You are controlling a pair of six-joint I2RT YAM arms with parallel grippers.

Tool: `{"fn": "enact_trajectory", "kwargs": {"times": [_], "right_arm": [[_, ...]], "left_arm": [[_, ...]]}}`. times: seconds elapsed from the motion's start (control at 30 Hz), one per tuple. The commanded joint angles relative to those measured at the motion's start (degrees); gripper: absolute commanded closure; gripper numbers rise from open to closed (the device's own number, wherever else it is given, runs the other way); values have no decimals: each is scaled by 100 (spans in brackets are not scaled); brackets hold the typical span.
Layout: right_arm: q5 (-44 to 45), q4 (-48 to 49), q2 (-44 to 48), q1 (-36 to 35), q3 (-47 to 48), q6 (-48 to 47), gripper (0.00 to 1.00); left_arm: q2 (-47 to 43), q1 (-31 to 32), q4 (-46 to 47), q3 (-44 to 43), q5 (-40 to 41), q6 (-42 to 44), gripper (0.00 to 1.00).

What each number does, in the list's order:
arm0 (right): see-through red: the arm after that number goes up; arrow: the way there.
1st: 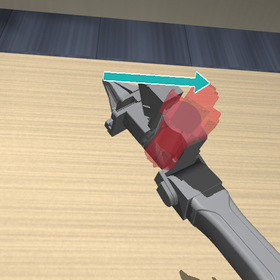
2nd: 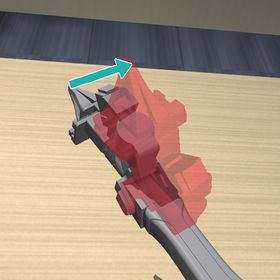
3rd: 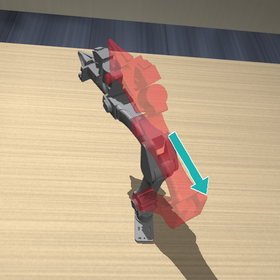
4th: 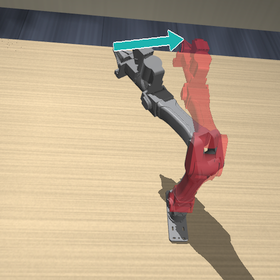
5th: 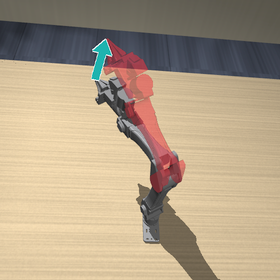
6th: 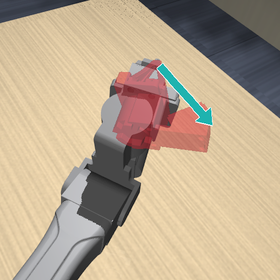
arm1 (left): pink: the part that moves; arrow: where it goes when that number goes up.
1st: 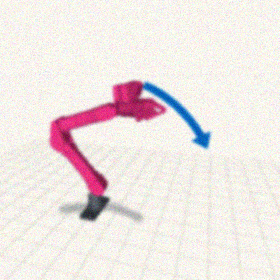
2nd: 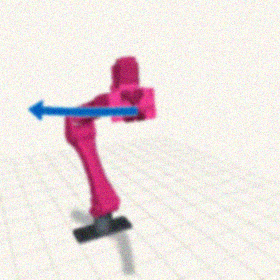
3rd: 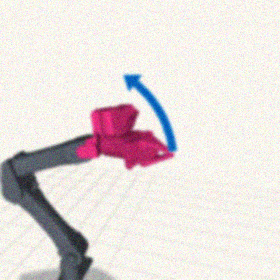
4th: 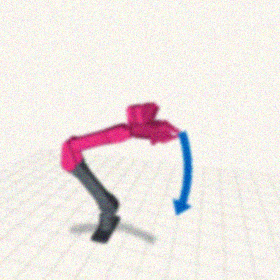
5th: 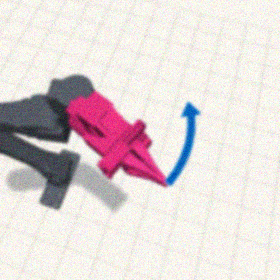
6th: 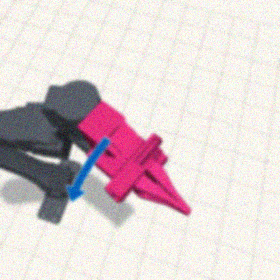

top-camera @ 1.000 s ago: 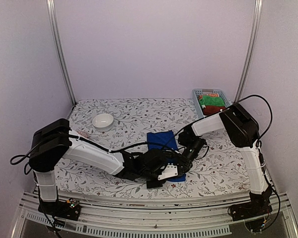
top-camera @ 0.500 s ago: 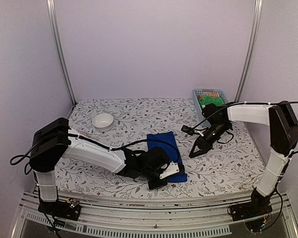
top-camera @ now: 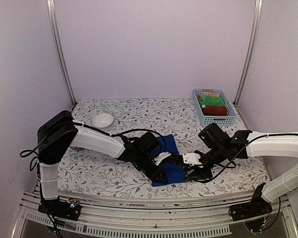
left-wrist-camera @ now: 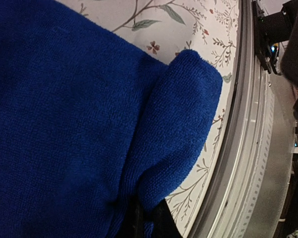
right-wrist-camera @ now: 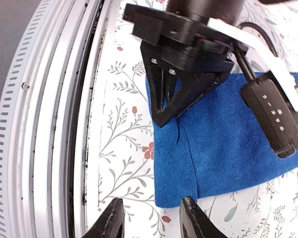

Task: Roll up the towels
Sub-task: Roll the towel at the center of the board.

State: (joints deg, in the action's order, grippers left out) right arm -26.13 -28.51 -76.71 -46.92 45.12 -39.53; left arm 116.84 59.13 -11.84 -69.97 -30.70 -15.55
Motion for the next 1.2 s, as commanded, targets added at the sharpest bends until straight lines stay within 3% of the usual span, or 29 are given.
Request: {"fn": "enact_trajectory", "kwargs": {"times": [0.0,0.23,0.43,0.6,0.67,0.73,0.83,0.9,1.03,1.17], "right_arm": [[948,736,-118,-484,-90,-163,60],[1477,1122,-952,-1085,79,-120,57],[1706,1329,-1582,-1193,339,42,56],[1560,1253,-1956,-1205,480,106,69],[1291,1095,-2019,-1199,517,95,85],[839,829,-2070,-1165,595,49,93],[-109,238,-2171,-940,790,-60,96],[-671,-202,-2345,-689,1031,-118,97],[-1630,-1137,-3010,-256,1644,-272,97],[-2507,-2209,-3951,218,2466,-481,97]], "left_arm": [[183,-149,-66,206,-716,-784,100],[173,-232,4,245,-859,-982,100],[124,-302,101,280,-989,-1071,100],[71,-403,312,387,-1168,-1242,100],[38,-441,461,445,-1253,-1321,100],[-4,-478,517,485,-1305,-1318,100],[-147,-530,549,569,-1289,-1227,100],[-327,-554,565,677,-1142,-1142,88],[-1110,-595,764,1169,-118,-1115,73],[-1894,-577,972,1808,1086,-1044,65]]}}
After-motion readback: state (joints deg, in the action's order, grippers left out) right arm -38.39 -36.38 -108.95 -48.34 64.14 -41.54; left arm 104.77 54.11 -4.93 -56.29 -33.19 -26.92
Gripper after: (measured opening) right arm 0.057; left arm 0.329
